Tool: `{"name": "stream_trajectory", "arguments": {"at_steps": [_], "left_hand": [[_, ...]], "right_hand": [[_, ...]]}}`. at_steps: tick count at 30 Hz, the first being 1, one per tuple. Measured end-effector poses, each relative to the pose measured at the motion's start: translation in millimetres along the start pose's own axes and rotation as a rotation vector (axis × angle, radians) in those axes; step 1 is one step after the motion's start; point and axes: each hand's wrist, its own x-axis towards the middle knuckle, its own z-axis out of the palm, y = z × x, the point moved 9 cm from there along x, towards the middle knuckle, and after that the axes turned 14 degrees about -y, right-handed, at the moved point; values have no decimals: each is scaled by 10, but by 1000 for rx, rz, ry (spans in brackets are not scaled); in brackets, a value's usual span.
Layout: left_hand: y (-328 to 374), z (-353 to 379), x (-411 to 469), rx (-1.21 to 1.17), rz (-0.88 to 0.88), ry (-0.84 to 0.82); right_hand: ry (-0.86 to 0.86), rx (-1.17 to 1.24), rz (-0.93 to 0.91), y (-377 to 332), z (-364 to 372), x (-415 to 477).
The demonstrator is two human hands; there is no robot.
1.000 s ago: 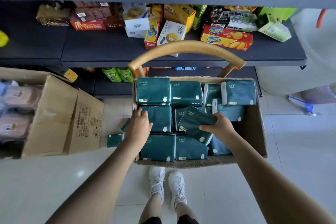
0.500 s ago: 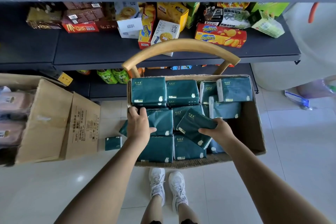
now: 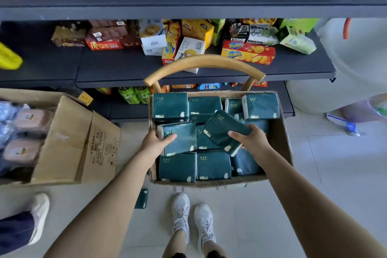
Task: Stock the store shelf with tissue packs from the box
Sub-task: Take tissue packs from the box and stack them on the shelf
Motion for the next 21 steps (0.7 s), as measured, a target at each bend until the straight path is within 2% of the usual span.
{"name": "stream_trajectory", "arguments": {"at_steps": [4, 7, 13, 21], "left_hand": [[247, -192, -391, -167, 79, 4], [494, -459, -731, -240, 144, 38], [1176, -1202, -1502, -301, 359, 167], [1960, -2244, -2401, -380, 619, 253]], "right_hand": [[1, 129, -69, -310, -121, -178], [-6, 133, -109, -678, -216, -348], [1, 59, -287, -1787, -331, -912], [24, 207, -603, -3142, -179, -1778]]}}
